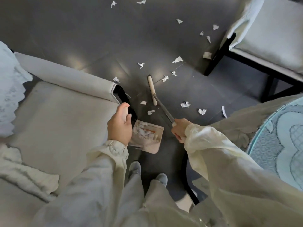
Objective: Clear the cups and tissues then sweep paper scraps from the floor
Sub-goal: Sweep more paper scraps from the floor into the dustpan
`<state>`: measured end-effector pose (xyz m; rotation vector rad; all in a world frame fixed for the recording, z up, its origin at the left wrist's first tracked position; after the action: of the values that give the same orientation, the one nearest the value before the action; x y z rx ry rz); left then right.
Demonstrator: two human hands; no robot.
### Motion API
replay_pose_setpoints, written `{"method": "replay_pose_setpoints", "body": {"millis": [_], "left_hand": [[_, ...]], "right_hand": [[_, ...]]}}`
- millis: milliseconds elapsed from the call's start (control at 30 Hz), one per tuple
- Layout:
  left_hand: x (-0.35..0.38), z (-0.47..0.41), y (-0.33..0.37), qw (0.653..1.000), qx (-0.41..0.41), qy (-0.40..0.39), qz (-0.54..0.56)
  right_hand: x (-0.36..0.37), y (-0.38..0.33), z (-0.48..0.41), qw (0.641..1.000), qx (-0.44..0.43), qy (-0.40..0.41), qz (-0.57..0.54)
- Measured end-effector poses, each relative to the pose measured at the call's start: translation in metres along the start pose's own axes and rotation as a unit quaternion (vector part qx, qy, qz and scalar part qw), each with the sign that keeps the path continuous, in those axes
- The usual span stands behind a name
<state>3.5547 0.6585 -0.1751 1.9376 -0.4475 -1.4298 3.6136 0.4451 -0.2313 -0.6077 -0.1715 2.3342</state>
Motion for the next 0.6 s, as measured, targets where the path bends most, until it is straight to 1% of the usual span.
{"method": "replay_pose_setpoints", "body": {"millis": [67,100,167,233,267,367,467,567,600], "left_hand": [[0.001,-0.003,-0.002,1.000,-0.003,0.003,0.004],[0.002,-0.004,-0.003,1.000,-0.002,0.003,0.006],[0.004,-0.006,-0.005,1.000,0.001,-0.002,0.008],[0.005,-0.008,-0.006,1.000,0.001,-0.005,0.008],[0.005,-0.009,-0.006,1.000,0.001,-0.005,0.009],[0.006,-0.007,-0.002,1.000,0.005,-0.014,0.014],[0.010,-0.004,0.006,0.999,0.027,-0.032,0.032],[0.014,-0.003,0.014,0.997,0.045,-0.042,0.040],[0.014,-0.004,0.017,0.997,0.050,-0.041,0.044]], "right_hand": [[0.008,0.009,0.010,0.999,0.022,-0.037,0.029],[0.013,0.017,0.015,0.995,0.050,-0.074,0.035],[0.019,0.032,0.032,0.989,0.069,-0.113,0.064],[0.019,0.043,0.058,0.979,0.083,-0.130,0.131],[0.015,0.047,0.072,0.975,0.100,-0.136,0.148],[-0.004,0.040,0.099,0.983,0.063,-0.145,0.095],[-0.023,0.039,0.121,0.989,0.070,-0.127,0.020],[-0.034,0.045,0.129,0.991,0.059,-0.120,-0.004],[-0.039,0.046,0.133,0.988,0.075,-0.124,-0.053]]}}
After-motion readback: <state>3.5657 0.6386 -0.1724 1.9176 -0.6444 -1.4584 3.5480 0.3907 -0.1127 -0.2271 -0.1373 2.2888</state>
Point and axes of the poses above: each hand's wrist, its own z-axis away from the middle knuckle, its own x-axis out of the palm, y = z × x, the point moved 4 cm from there along -z, towards the middle knuckle, and after that the axes turned 15 degrees about x, right-handed, at the moved point
